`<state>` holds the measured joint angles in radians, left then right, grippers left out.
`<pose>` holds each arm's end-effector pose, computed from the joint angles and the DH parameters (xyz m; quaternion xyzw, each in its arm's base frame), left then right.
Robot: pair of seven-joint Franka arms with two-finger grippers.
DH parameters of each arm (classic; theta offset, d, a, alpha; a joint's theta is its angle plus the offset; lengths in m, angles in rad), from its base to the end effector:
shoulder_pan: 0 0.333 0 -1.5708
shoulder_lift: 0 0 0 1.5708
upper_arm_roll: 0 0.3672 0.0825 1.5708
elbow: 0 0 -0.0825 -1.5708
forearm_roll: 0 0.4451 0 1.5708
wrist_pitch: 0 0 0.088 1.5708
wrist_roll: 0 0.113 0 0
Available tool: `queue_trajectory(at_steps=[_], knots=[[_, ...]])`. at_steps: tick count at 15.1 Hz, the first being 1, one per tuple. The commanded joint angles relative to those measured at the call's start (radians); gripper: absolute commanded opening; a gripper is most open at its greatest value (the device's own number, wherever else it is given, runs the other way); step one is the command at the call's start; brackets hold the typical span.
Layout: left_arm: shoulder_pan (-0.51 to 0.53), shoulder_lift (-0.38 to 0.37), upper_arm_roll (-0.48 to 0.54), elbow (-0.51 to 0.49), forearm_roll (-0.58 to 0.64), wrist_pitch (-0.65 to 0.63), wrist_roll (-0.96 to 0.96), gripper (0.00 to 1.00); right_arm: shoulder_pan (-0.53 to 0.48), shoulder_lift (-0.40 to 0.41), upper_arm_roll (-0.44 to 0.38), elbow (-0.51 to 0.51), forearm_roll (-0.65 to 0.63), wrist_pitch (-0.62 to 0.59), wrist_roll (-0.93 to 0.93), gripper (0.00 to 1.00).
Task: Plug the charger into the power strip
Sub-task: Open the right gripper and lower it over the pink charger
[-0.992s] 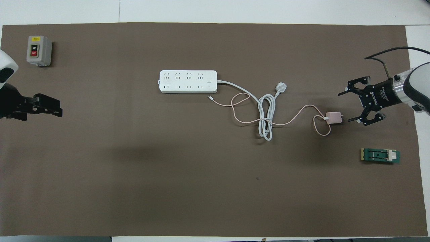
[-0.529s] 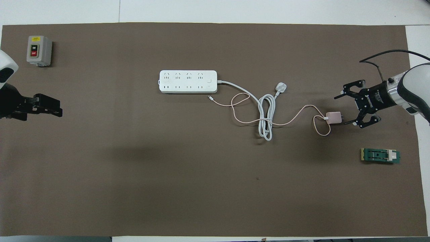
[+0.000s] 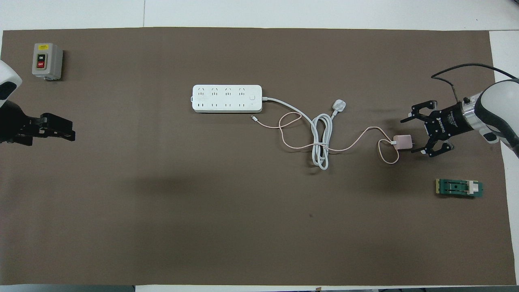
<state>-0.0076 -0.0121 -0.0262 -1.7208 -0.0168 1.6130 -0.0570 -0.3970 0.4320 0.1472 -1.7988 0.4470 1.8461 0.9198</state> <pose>0.6067 -0.0224 0.6008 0.9987 0.0124 -0.0482 0.0060 0.6622 -0.1381 0.2981 -0.7371 0.6081 0.2507 0.1548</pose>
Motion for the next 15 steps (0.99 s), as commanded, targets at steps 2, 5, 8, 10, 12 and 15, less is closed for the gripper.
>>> queue_trajectory(at_steps=[2, 5, 8, 10, 12, 15], knots=[[0.000, -0.025, 0.003, -0.028, -0.009, 0.016, 0.002, 1.00, -0.016, -0.018, 0.006, -0.071, 0.042, 0.071, 0.008, 1.00], [0.000, -0.025, 0.003, -0.026, -0.009, 0.016, 0.002, 1.00, -0.023, -0.019, 0.006, -0.080, 0.067, 0.087, 0.010, 1.00], [0.000, -0.025, 0.003, -0.026, -0.009, 0.016, 0.002, 1.00, -0.025, -0.024, 0.005, -0.093, 0.068, 0.087, 0.010, 1.00], [0.000, -0.025, 0.003, -0.028, -0.009, 0.016, 0.002, 1.00, -0.025, -0.027, 0.006, -0.105, 0.070, 0.088, 0.010, 1.00], [0.000, -0.025, 0.003, -0.028, -0.009, 0.016, 0.002, 1.00, -0.026, -0.029, 0.005, -0.110, 0.070, 0.091, 0.010, 1.00], [0.000, -0.025, 0.003, -0.028, -0.009, 0.016, 0.002, 1.00, -0.028, -0.030, 0.005, -0.116, 0.070, 0.091, 0.010, 1.00]])
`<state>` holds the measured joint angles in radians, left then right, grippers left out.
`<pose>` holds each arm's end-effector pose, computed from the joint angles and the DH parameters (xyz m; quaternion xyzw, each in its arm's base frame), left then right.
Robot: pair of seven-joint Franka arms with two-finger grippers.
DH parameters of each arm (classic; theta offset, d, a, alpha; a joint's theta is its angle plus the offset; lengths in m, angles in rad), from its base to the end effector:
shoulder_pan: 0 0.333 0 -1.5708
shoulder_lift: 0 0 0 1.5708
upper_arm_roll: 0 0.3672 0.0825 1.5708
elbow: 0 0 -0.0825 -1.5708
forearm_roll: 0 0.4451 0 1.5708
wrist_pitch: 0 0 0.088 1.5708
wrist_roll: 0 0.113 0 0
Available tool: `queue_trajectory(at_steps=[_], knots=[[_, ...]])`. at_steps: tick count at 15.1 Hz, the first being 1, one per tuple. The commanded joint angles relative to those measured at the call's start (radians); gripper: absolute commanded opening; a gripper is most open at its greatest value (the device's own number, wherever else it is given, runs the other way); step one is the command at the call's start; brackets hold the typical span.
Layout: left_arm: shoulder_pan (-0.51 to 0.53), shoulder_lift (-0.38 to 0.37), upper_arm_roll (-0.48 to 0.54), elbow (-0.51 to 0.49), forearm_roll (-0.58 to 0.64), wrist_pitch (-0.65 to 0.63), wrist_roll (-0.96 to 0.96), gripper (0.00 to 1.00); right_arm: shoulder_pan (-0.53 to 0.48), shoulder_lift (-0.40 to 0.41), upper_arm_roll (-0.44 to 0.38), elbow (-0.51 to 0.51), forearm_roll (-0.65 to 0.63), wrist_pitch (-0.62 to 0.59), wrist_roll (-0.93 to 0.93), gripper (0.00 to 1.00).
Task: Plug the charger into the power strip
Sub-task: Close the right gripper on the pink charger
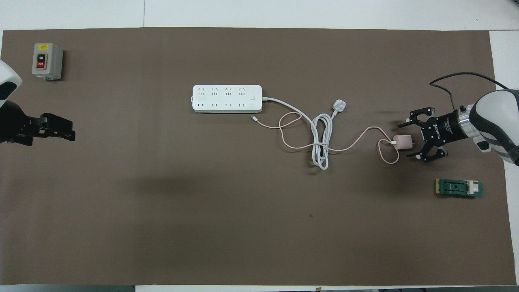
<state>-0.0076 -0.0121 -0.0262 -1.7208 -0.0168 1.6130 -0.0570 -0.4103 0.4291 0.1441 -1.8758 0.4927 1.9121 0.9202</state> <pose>0.6067 -0.0224 0.6008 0.9987 0.0124 -0.0482 0.0060 0.6436 -0.1425 0.2693 -0.7129 0.6313 0.2563 0.1657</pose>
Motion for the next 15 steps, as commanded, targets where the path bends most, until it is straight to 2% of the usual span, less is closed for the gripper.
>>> queue_trajectory(at_steps=[1, 15], knots=[[0.000, -0.025, 0.003, -0.026, -0.009, 0.016, 0.002, 1.00, -0.016, -0.027, 0.008, -0.040, 0.024, 0.027, 0.009, 1.00], [0.000, -0.025, 0.003, -0.026, -0.009, 0.016, 0.002, 1.00, -0.038, -0.039, 0.008, -0.091, 0.024, 0.071, -0.017, 0.99]])
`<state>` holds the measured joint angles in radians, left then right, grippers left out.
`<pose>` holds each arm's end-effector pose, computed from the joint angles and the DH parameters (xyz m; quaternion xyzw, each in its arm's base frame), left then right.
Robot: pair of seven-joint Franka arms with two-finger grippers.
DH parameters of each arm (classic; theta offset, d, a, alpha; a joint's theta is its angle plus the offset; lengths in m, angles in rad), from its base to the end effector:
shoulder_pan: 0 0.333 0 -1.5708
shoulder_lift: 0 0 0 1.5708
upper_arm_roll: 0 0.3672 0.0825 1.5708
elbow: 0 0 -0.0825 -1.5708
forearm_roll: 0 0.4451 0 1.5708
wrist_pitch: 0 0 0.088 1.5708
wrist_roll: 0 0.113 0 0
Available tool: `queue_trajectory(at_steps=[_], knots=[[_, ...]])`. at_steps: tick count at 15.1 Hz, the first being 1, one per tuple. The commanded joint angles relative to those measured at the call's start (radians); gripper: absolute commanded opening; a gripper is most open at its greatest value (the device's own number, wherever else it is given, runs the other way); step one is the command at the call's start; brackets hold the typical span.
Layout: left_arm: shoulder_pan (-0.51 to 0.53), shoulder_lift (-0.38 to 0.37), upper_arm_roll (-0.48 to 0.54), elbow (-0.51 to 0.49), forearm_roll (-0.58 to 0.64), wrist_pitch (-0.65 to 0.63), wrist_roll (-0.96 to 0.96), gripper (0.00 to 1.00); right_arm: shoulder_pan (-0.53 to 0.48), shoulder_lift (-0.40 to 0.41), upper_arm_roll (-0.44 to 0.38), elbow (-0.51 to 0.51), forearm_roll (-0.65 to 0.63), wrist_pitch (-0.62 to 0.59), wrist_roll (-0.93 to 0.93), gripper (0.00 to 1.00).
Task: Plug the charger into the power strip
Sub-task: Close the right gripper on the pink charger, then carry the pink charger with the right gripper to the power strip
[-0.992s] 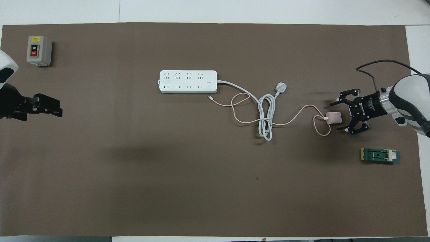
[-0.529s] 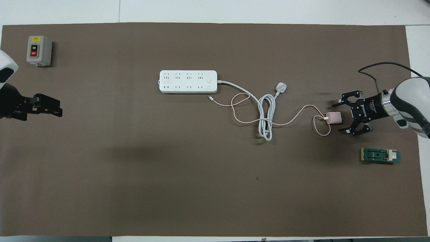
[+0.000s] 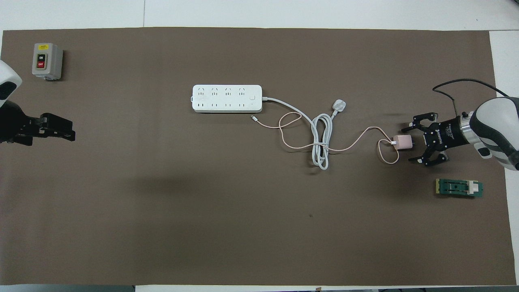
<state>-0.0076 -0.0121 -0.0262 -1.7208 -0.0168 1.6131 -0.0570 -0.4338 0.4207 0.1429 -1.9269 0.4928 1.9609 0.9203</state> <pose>0.6067 -0.0224 0.6008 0.9987 0.0124 -0.0481 0.0060 0.6276 -0.1563 0.2540 -0.7004 0.6484 0.2497 0.1633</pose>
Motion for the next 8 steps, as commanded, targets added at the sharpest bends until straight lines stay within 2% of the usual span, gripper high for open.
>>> queue_trajectory(at_steps=[1, 6, 8], knots=[[0.000, -0.025, 0.003, -0.028, -0.009, 0.016, 0.002, 1.00, -0.014, -0.031, 0.009, -0.040, 0.023, 0.023, -0.023, 0.97], [0.000, -0.025, 0.003, -0.026, -0.009, 0.016, 0.002, 1.00, -0.014, -0.033, 0.009, -0.041, 0.024, 0.023, -0.044, 0.84], [0.000, -0.025, 0.003, -0.028, -0.009, 0.016, 0.002, 1.00, -0.014, -0.033, 0.009, -0.041, 0.024, 0.021, -0.044, 0.73]])
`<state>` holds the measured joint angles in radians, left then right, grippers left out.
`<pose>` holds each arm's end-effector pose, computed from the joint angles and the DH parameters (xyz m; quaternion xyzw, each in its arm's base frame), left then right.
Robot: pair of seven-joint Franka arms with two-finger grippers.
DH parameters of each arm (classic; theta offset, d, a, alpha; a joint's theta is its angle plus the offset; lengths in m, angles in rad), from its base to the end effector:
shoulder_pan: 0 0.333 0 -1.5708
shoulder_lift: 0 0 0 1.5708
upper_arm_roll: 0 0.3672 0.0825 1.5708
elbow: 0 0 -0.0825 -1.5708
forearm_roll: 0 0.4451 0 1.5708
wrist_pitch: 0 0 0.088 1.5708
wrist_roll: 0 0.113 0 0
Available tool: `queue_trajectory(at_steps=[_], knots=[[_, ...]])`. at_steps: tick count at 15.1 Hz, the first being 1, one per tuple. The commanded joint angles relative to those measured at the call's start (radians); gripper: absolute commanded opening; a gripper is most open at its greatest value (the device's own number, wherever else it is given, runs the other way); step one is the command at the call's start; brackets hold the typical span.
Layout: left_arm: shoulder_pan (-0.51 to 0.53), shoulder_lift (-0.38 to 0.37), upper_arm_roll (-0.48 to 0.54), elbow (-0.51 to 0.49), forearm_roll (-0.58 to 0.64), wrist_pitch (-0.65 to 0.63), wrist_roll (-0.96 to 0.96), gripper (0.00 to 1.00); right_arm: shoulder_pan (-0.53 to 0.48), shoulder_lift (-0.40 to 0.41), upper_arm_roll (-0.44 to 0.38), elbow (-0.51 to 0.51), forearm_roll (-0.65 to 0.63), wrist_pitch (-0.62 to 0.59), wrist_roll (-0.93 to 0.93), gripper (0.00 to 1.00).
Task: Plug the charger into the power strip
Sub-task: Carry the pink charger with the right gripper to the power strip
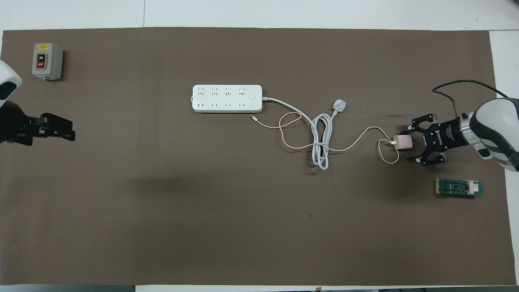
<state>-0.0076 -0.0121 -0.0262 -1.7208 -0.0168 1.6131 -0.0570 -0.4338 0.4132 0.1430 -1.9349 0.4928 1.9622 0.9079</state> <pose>0.6067 -0.0224 0.6008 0.9987 0.0124 -0.0481 0.0060 0.6254 -0.1555 0.2555 -0.7046 0.6442 0.2482 0.1644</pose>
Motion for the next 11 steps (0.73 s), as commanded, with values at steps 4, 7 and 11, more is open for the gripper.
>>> queue_trajectory(at_steps=[4, 7, 11], knots=[[0.000, -0.025, 0.003, -0.026, -0.009, 0.016, 0.002, 1.00, -0.016, -0.025, 0.009, -0.035, 0.024, 0.021, -0.088, 0.40], [0.000, -0.025, 0.003, -0.028, -0.009, 0.016, 0.002, 1.00, -0.016, -0.025, 0.009, -0.026, 0.024, 0.015, -0.096, 0.25], [0.000, -0.025, 0.003, -0.026, -0.009, 0.016, 0.002, 1.00, -0.008, -0.022, 0.015, 0.048, 0.024, 0.001, -0.093, 0.25]])
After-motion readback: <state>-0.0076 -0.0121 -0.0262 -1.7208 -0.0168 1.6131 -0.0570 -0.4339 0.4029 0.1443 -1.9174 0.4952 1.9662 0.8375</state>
